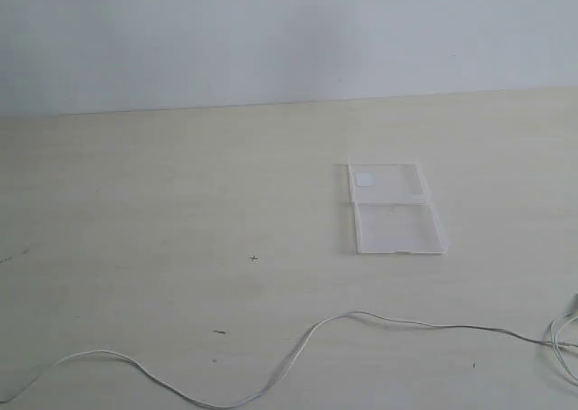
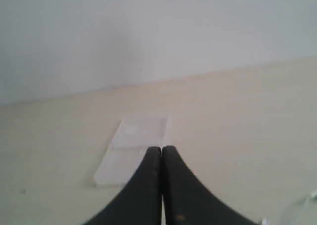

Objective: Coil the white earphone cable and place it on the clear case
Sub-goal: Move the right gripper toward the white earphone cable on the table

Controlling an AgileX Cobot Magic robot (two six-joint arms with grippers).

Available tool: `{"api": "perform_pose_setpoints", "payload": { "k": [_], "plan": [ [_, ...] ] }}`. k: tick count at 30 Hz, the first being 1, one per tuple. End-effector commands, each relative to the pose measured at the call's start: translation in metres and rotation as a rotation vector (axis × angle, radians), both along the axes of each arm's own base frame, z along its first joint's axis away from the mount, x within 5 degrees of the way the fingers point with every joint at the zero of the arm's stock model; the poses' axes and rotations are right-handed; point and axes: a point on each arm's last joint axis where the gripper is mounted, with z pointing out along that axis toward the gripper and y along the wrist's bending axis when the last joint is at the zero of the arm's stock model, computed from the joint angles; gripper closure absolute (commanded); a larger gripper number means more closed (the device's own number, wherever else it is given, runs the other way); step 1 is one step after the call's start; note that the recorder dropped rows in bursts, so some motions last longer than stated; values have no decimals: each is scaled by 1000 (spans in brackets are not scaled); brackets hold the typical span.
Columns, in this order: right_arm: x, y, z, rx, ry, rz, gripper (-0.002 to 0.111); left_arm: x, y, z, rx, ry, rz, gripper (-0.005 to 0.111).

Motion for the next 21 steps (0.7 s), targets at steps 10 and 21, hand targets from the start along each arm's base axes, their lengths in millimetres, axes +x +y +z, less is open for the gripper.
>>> {"api": "perform_pose_setpoints", "payload": {
  "k": [10, 21],
  "plan": [
    [-4, -8, 45, 63, -516, -86, 108, 0, 0, 0, -1, -13, -7, 107],
    [-15, -6, 134, -47, -549, -67, 108, 0, 0, 0, -1, -13, -7, 107]
  ]
}}
